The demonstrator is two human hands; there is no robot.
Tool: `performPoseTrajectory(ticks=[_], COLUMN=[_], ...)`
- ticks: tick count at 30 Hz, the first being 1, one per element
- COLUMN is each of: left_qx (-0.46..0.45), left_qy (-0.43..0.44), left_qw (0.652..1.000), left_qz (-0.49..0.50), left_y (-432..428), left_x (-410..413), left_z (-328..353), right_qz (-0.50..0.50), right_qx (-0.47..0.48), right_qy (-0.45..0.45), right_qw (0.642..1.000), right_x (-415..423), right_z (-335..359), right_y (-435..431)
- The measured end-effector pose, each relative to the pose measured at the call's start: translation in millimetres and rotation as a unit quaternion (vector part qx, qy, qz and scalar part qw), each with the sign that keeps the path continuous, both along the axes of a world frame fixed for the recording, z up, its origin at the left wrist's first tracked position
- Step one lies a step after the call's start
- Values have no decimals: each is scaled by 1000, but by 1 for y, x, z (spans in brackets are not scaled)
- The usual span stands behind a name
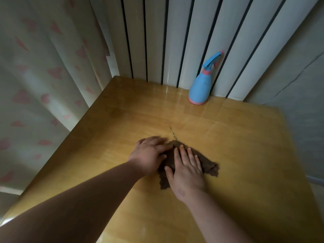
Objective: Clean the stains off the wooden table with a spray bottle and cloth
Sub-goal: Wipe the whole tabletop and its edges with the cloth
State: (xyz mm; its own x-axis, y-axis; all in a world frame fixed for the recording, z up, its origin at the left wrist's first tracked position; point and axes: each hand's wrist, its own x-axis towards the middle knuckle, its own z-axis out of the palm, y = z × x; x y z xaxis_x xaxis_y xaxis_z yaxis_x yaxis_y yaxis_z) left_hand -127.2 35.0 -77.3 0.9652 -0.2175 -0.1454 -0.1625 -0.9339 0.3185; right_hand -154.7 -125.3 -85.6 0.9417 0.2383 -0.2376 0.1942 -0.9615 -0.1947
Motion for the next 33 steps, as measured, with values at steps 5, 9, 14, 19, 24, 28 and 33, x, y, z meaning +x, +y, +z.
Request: performPoseTrajectory(ticks=[5, 9, 14, 19, 24, 28, 33], left_qx=[-13, 19, 46, 79, 56, 45, 51], left_qy=[-16, 23, 32, 86, 144, 140, 11], left_qw=[985, 986, 991, 980, 974, 977, 985], left_qz=[170, 166, 124, 162, 167, 154, 166], left_y=[36, 65, 82, 95, 104, 119, 138], left_x=[32, 57, 98, 150, 184, 198, 195], left_z=[4, 4, -2, 7, 11, 6, 6], right_qz=[-6, -21, -27, -27, -50, -58, 8], right_qx=[-35, -42, -50, -60, -74, -86, -88], right_qy=[-28, -26, -21, -20, -18, -3, -11], right_qw=[999, 999, 998, 998, 996, 995, 996], right_x=[33, 75, 141, 212, 266, 286, 300], right_z=[-11, -12, -12, -15, -21, -21, -20], right_y=[13, 31, 61, 83, 106, 124, 155])
